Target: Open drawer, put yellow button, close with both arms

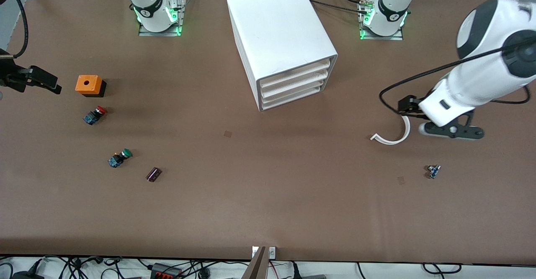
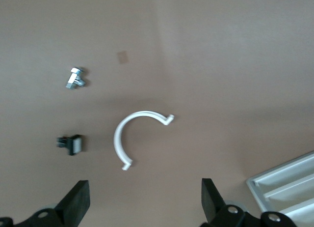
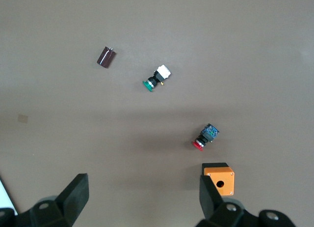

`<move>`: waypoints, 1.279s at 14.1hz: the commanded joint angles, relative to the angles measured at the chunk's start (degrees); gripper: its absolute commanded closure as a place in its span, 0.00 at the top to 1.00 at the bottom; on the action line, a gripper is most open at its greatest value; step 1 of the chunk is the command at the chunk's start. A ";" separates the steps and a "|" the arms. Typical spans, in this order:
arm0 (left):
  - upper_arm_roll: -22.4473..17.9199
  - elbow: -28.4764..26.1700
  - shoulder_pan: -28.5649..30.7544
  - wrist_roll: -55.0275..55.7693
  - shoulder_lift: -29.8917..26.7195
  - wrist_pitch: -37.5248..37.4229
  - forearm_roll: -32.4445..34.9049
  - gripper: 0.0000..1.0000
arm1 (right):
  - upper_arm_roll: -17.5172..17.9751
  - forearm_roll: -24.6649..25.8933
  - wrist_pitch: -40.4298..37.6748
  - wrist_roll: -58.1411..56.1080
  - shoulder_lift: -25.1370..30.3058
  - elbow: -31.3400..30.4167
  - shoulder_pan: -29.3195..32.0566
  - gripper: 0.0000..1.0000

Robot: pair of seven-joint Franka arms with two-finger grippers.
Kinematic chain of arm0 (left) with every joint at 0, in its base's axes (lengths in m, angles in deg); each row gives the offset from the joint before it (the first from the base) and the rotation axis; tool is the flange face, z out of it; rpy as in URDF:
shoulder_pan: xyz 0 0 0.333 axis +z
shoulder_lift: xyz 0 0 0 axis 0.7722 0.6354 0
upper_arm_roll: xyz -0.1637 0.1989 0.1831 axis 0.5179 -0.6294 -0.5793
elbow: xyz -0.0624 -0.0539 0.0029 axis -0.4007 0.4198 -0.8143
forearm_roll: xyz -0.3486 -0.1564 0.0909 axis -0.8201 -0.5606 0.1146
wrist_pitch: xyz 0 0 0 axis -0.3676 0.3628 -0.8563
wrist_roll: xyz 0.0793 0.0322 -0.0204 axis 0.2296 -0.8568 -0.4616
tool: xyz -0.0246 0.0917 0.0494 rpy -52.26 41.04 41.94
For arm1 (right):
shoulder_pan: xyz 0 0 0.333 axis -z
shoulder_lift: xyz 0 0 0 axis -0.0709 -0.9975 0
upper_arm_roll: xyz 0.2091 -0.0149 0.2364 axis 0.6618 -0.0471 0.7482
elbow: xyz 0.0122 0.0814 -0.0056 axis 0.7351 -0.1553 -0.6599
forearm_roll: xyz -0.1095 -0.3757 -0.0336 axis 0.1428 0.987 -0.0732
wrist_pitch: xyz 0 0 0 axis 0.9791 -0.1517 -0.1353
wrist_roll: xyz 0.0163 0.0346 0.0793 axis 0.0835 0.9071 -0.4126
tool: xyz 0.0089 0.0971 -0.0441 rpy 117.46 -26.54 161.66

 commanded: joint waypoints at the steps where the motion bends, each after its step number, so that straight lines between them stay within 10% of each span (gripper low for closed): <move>1: -13.45 -1.29 -10.17 -6.74 -5.63 -1.15 -5.83 1.00 | 0.50 0.87 3.35 -0.86 4.76 -6.29 -0.03 1.00; 6: -25.09 -9.88 -16.62 -7.64 -13.18 7.09 -8.76 1.00 | 0.50 0.78 2.23 -0.25 6.45 -8.07 0.06 1.00; 18: -25.18 -13.68 -18.11 -6.94 -16.36 6.85 -9.29 1.00 | 0.50 0.87 2.49 -0.95 6.09 -8.07 0.14 1.00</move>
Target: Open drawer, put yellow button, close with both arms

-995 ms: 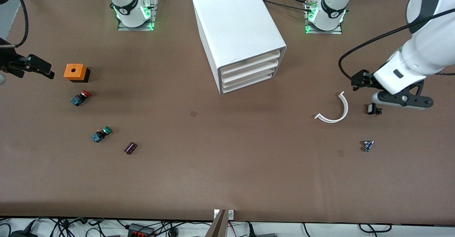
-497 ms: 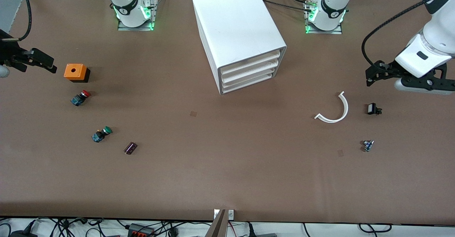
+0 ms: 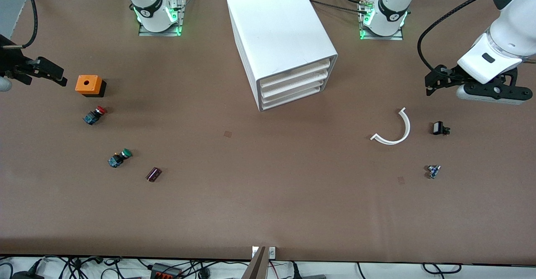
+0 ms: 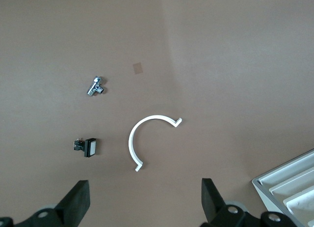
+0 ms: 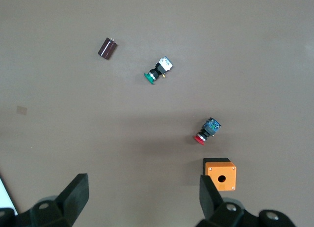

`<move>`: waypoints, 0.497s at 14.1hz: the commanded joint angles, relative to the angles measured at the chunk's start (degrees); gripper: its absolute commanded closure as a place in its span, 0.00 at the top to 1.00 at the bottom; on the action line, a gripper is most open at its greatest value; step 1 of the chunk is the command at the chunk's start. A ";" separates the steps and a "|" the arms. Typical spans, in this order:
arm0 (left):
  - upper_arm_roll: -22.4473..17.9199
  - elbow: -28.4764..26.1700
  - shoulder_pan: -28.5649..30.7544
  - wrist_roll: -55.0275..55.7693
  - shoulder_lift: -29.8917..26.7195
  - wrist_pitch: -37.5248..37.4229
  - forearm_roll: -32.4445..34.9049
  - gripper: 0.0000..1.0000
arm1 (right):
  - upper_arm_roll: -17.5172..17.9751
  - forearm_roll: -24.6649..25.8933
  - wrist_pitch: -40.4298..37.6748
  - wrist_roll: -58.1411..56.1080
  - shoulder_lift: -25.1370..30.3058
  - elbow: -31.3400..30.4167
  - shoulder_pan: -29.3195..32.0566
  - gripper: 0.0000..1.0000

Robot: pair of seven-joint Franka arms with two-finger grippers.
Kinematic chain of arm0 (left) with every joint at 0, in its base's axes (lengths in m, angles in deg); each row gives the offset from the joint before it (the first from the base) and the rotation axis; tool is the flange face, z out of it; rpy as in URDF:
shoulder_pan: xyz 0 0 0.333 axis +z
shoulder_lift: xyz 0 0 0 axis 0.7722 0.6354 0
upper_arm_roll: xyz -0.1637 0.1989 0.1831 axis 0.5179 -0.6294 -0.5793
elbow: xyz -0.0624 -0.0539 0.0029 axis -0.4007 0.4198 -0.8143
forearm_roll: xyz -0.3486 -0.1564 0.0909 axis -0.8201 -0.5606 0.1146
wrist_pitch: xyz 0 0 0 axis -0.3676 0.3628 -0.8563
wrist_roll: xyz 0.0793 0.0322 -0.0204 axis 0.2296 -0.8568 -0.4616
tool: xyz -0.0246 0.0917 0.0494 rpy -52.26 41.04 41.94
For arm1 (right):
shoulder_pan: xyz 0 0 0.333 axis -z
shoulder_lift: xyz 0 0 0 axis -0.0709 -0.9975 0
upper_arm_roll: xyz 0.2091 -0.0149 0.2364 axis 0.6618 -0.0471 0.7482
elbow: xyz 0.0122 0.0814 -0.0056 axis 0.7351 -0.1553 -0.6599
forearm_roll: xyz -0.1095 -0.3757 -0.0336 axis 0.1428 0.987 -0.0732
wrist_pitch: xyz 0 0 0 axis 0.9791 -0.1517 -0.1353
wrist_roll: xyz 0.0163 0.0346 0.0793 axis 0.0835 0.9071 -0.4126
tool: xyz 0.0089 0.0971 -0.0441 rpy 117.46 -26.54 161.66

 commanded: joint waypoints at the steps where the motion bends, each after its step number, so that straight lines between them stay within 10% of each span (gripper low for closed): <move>1: -0.50 -1.08 -0.23 -0.37 -1.26 -0.74 -1.07 1.00 | 0.31 0.92 0.27 -0.83 1.05 -1.20 0.21 1.00; 7: -0.50 -0.20 0.12 -0.46 -0.82 -0.74 -0.90 1.00 | 0.31 1.01 0.01 -0.92 0.97 -1.29 0.30 1.00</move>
